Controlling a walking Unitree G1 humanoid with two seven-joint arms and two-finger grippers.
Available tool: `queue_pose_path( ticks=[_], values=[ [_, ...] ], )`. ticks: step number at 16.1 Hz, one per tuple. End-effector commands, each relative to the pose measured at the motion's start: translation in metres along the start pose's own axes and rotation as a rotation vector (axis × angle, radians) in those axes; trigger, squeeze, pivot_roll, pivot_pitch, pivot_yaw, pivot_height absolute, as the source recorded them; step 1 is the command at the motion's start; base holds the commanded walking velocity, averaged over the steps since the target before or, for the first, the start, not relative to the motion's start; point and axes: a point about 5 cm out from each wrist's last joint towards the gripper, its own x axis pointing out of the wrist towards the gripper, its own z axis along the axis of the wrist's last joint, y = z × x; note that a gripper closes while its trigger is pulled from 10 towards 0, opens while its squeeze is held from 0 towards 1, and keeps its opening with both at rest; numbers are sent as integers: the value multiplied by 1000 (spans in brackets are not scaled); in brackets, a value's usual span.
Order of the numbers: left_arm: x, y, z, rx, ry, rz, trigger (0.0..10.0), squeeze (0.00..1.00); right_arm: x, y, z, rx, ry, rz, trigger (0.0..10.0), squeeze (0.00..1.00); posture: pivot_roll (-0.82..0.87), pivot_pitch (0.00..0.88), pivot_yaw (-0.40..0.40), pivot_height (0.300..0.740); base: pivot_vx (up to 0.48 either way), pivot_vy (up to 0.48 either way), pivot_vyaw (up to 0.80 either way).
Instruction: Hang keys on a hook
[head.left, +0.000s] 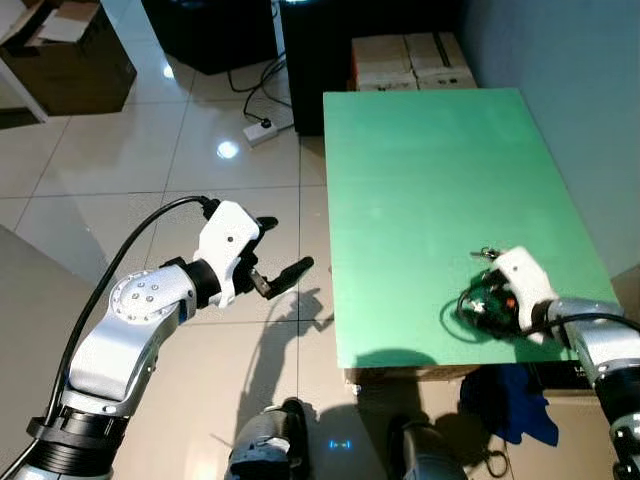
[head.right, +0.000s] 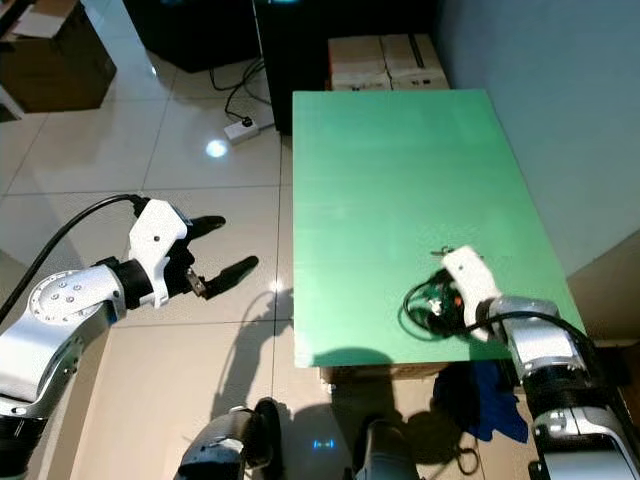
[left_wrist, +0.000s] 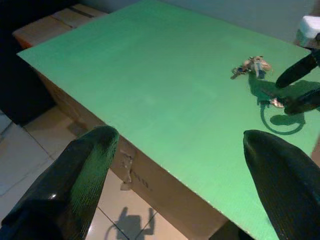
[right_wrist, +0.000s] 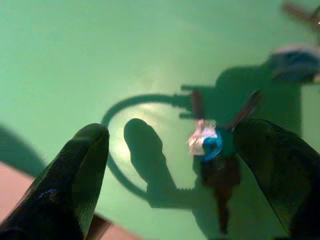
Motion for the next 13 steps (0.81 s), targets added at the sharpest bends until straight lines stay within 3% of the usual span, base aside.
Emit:
queue_pose_path(
  ticks=[1,8,13],
  values=[
    [-1,-3,0,-1,18,-45,10000,0,-3,-1,-5,-10,46,-3,10000,0,18,201,94,740,0,0,0],
    [-8,-18,-2,-22,44,-192,10000,0,-1,0,-10,-39,108,-38,10000,0,16,196,81,740,0,0,0],
    [-10,-24,2,-18,17,-224,10000,0,4,0,-10,-68,116,-63,10000,0,17,194,76,740,0,0,0]
  ],
)
